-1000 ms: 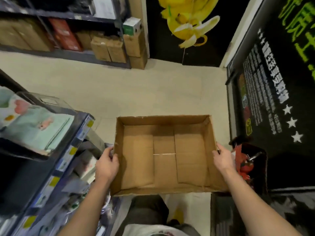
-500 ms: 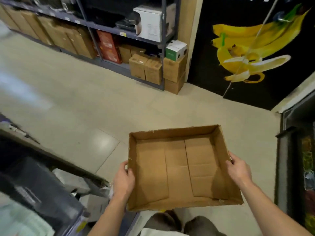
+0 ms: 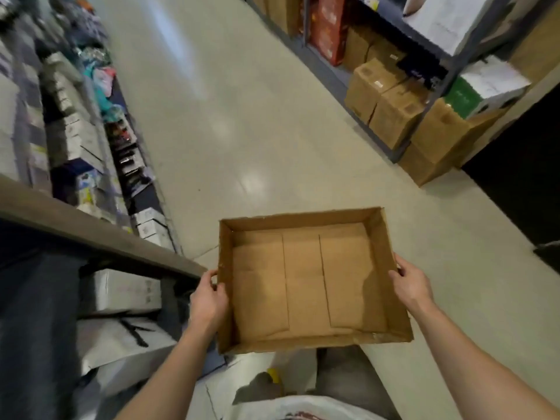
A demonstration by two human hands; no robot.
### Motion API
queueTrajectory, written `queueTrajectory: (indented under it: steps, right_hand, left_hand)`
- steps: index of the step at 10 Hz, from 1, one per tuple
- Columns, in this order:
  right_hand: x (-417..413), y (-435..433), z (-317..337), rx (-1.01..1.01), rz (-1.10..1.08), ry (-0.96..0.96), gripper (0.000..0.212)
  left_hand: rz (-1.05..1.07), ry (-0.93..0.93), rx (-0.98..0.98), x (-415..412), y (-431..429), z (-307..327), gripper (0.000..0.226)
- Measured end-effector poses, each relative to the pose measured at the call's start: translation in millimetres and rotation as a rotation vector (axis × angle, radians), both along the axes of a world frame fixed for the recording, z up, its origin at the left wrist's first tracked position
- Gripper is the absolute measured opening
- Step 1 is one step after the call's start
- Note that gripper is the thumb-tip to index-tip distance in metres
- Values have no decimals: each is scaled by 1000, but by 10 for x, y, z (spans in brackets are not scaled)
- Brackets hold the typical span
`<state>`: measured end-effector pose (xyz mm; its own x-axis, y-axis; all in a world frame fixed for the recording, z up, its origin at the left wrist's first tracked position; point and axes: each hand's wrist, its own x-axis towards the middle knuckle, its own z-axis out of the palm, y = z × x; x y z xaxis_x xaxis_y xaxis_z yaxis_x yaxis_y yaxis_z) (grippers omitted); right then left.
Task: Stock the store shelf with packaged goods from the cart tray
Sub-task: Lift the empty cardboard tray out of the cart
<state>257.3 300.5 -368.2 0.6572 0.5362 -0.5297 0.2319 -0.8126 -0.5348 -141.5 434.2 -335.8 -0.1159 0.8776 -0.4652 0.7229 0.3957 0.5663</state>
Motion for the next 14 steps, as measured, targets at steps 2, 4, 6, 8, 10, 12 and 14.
queueTrajectory:
  steps: [2, 4, 6, 8, 10, 12, 14]
  right_hand:
    - [417, 1147, -305, -98, 234, 59, 49]
    - [457, 1860, -788, -142, 474, 57, 45]
    - [336, 2319, -1817, -222, 626, -27, 44]
    - [149, 2588, -3223, -218, 629, -58, 43]
    - [127, 2786, -4831, -260, 584, -65, 43]
    - [182, 2787, -5916, -305, 494, 12, 47]
    - [186, 2776, -5920, -483, 563, 62, 63]
  left_hand:
    - [248, 132, -84, 288, 267, -182, 38]
    - [402, 128, -198, 346, 362, -609, 37]
    - [432, 163, -324, 212, 529, -1710, 41]
    - [430, 237, -310, 122, 690, -3305, 36]
    - [393, 197, -316, 18, 713, -4944, 40]
    - [472, 31, -356, 104, 762, -6048, 52]
    - [444, -76, -411, 159, 818, -6043, 74]
